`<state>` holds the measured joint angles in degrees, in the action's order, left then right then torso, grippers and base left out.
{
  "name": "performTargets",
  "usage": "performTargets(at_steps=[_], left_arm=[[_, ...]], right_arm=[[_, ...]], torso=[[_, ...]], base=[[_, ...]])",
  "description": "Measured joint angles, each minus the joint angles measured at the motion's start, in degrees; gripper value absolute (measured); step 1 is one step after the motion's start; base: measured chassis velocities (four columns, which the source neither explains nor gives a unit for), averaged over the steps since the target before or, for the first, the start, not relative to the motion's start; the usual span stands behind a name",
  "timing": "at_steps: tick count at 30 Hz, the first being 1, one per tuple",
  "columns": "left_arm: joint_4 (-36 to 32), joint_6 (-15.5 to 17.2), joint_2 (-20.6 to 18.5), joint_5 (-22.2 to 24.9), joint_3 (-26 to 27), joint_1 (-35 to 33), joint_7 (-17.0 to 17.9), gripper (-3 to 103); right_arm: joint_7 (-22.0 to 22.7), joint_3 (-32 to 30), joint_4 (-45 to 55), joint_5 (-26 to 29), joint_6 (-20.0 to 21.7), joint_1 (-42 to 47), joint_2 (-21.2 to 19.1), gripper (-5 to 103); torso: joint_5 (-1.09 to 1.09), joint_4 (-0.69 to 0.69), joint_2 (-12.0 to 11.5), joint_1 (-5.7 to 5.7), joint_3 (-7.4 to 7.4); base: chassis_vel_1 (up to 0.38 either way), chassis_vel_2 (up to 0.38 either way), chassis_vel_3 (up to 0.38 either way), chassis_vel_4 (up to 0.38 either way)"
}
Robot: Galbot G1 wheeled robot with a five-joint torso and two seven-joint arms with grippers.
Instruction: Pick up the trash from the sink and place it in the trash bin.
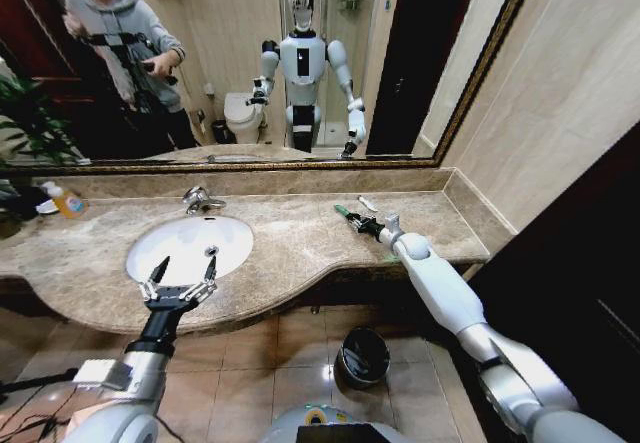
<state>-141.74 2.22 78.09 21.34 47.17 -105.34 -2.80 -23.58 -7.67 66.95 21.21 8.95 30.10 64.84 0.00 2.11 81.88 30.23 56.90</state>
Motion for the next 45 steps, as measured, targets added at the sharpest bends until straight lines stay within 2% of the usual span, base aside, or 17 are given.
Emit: performTargets(at_steps=[5, 8, 9, 11, 12, 13, 16, 20, 25, 29, 32, 33, 38, 40, 41, 45], left_arm=[[0.0, 0.0, 0.0, 0.0, 0.0, 0.0, 0.0, 100], [0.0, 0.0, 0.0, 0.0, 0.0, 0.0, 0.0, 100], [0.0, 0.0, 0.0, 0.0, 0.0, 0.0, 0.0, 100], [0.0, 0.0, 0.0, 0.0, 0.0, 0.0, 0.0, 100], [0.0, 0.0, 0.0, 0.0, 0.0, 0.0, 0.0, 100], [0.0, 0.0, 0.0, 0.0, 0.0, 0.0, 0.0, 100], [0.0, 0.0, 0.0, 0.0, 0.0, 0.0, 0.0, 100], [0.0, 0.0, 0.0, 0.0, 0.0, 0.0, 0.0, 100], [0.0, 0.0, 0.0, 0.0, 0.0, 0.0, 0.0, 100], [0.0, 0.0, 0.0, 0.0, 0.0, 0.0, 0.0, 100], [0.0, 0.0, 0.0, 0.0, 0.0, 0.0, 0.0, 100], [0.0, 0.0, 0.0, 0.0, 0.0, 0.0, 0.0, 100], [0.0, 0.0, 0.0, 0.0, 0.0, 0.0, 0.0, 100], [0.0, 0.0, 0.0, 0.0, 0.0, 0.0, 0.0, 100], [0.0, 0.0, 0.0, 0.0, 0.0, 0.0, 0.0, 100], [0.0, 0.0, 0.0, 0.0, 0.0, 0.0, 0.0, 100]], right_arm=[[1.7, -3.2, 3.6, 1.4, -0.4, 2.4, -0.8, 20], [6.8, -6.6, 9.5, 4.7, -2.2, 6.0, -2.2, 20], [6.8, -6.6, 9.5, 4.7, -2.2, 6.0, -2.2, 20], [9.9, -8.0, 13.4, 6.9, -2.8, 8.4, -3.1, 20], [16.7, -9.2, 18.7, 8.7, -2.9, 11.7, -3.8, 20], [16.7, -9.2, 18.7, 8.7, -2.9, 11.7, -3.8, 20], [26.0, -11.4, 28.9, 10.1, 0.7, 18.4, -4.2, 20], [28.7, -13.3, 36.1, 9.8, 1.9, 23.7, -3.7, 20], [29.5, -18.2, 43.7, 9.1, 2.5, 30.8, -2.3, 20], [28.9, -23.8, 49.0, 6.7, 0.1, 42.2, 0.2, 20], [28.1, -24.5, 50.3, 5.4, -0.9, 46.1, 1.2, 20], [27.8, -24.7, 50.9, 4.7, -1.4, 47.7, 1.8, 20], [27.0, -27.0, 51.8, -0.6, -5.1, 55.4, 6.1, 20], [26.6, -27.9, 51.9, -3.0, -8.0, 60.2, 9.2, 20], [26.6, -27.9, 51.9, -3.0, -8.0, 60.2, 9.2, 20], [25.9, -28.2, 50.1, -6.9, -13.9, 66.8, 13.3, 20]], torso=[[0.00, 0.00, 0.0, 0.00, 0.00], [0.00, 0.00, 0.0, 0.00, 0.00], [0.00, 0.00, 0.0, 0.00, 0.00], [0.00, 0.00, 0.0, 0.00, 0.00], [-0.02, 0.00, 0.0, 0.00, 0.00], [-0.02, 0.00, 0.0, 0.00, 0.00], [-0.01, -0.03, 0.0, -0.01, -0.01], [0.00, 0.01, 0.0, -0.01, 0.00], [-0.01, 0.01, 0.0, 0.00, -0.01], [0.01, -0.02, 0.0, -0.01, -0.01], [0.00, -0.04, 0.0, -0.01, -0.01], [0.00, 0.00, 0.0, -0.01, -0.01], [-0.01, 0.00, 0.0, -0.01, -0.01], [0.00, -0.01, 0.0, -0.01, -0.01], [0.00, -0.01, 0.0, -0.01, -0.01], [0.00, 0.00, 0.0, -0.01, -0.01]], base=[[0.000, 0.000, 0.000, 0.000], [0.000, 0.000, 0.000, 0.000], [0.000, 0.000, 0.000, 0.000], [0.000, 0.000, 0.000, 0.000], [0.000, 0.000, 0.000, 0.000], [0.000, 0.000, 0.000, 0.000], [0.000, 0.000, 0.000, 0.000], [0.000, 0.000, 0.000, 0.000], [0.000, 0.000, 0.000, 0.000], [0.000, 0.000, 0.000, 0.000], [0.000, 0.000, 0.000, 0.000], [0.000, 0.000, 0.000, 0.000], [0.000, 0.000, 0.000, 0.000], [0.000, 0.000, 0.000, 0.000], [0.000, 0.000, 0.000, 0.000], [0.000, 0.000, 0.000, 0.000]])
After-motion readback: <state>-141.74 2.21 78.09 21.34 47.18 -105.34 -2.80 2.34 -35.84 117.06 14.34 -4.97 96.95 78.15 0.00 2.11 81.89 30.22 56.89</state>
